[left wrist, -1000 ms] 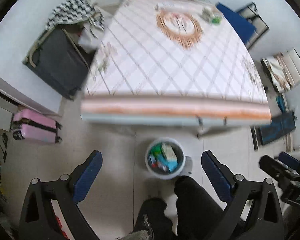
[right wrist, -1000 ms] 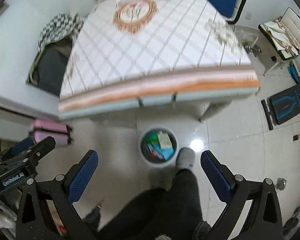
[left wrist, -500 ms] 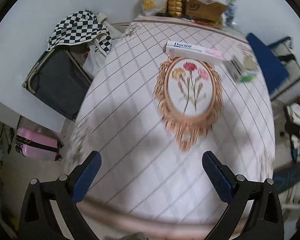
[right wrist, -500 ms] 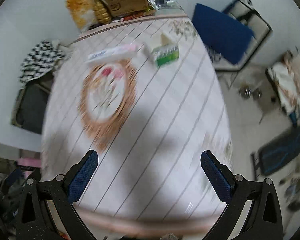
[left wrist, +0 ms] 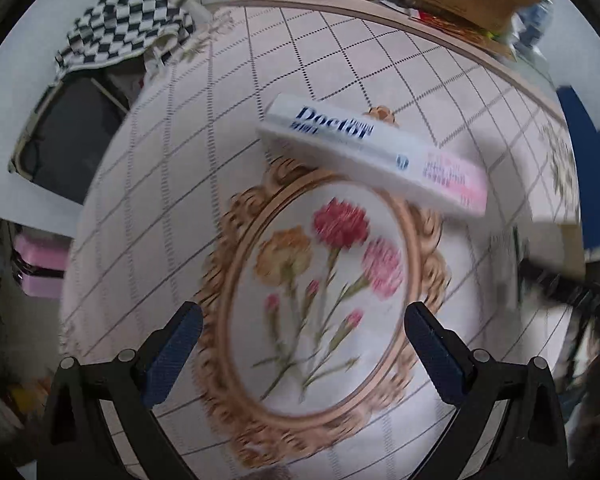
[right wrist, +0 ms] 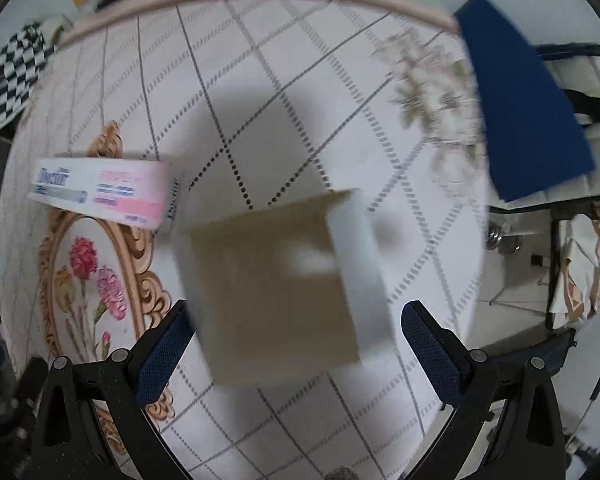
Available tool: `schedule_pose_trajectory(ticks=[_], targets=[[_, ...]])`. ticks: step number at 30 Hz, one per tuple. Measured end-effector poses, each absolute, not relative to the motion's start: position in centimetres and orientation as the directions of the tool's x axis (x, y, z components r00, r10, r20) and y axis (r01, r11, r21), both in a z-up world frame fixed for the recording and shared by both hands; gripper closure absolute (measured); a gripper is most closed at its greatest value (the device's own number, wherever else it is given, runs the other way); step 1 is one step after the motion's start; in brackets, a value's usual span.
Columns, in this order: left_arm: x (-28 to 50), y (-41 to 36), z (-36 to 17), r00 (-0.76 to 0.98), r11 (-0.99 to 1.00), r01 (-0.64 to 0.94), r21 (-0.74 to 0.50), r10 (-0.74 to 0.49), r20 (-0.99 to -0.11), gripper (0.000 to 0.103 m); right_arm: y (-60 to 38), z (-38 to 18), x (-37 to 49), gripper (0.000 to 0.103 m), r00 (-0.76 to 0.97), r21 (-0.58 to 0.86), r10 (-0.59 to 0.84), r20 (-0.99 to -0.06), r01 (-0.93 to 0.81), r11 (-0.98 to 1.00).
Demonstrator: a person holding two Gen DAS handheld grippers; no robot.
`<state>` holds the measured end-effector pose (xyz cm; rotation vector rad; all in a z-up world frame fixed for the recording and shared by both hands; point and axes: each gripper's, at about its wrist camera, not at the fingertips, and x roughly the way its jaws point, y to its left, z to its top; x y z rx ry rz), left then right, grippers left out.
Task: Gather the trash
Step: 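Grasp the Doctor toothpaste box with the left gripper while the right grasps the green-white medicine box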
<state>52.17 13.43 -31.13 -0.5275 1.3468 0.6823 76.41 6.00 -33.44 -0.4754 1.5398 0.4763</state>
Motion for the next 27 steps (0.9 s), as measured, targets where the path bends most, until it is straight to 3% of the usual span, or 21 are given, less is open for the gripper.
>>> schedule_pose_trajectory(ticks=[1,3,9,16,21,23,27], targets=[[52.9,13.8,-31.4,0.086,0.688,-0.725,0.019,0.118,-0.989,0.0,6.2,-34.0,76.7,0.0,-0.037,0.011,-0.013,-0.999,-0.57,0.822],[54.2,15.1,-32.1,0.108,0.637,-0.769,-0.058,0.039,-0.993,0.0,6.1,-35.0,77.6,0.011,-0.068,0.038,0.001,-0.998,-0.544,0.838],[57.6,19.7,-34.5,0.212,0.375,-0.892,-0.252,-0.145,-0.967,0.001,4.2,-33.9,82.0,0.013,-0.048,0.078,0.065,-0.997,-0.385,0.92],[59.8,22.9,-38.1,0.155,0.238,-0.952,-0.191,-0.161,-0.975,0.001,3.8,-33.9,84.9,0.013,-0.019,0.057,0.054,-0.998,-0.32,0.946],[60.1,21.3,-38.1,0.083,0.433,-0.895,-0.109,-0.08,-0.993,0.028,4.2,-34.4,84.9,0.013,-0.013,0.054,0.053,-0.999,-0.338,0.939],[59.9,19.9,-37.6,0.08,0.561,-0.822,-0.095,-0.051,-0.995,0.032,4.3,-34.4,84.1,0.013,-0.003,0.043,0.045,-0.999,-0.363,0.931],[57.5,15.2,-36.8,0.035,0.847,-0.531,0.021,0.047,-0.998,0.035,3.3,-33.9,81.8,0.013,0.008,0.024,0.03,-1.0,-0.425,0.905]])
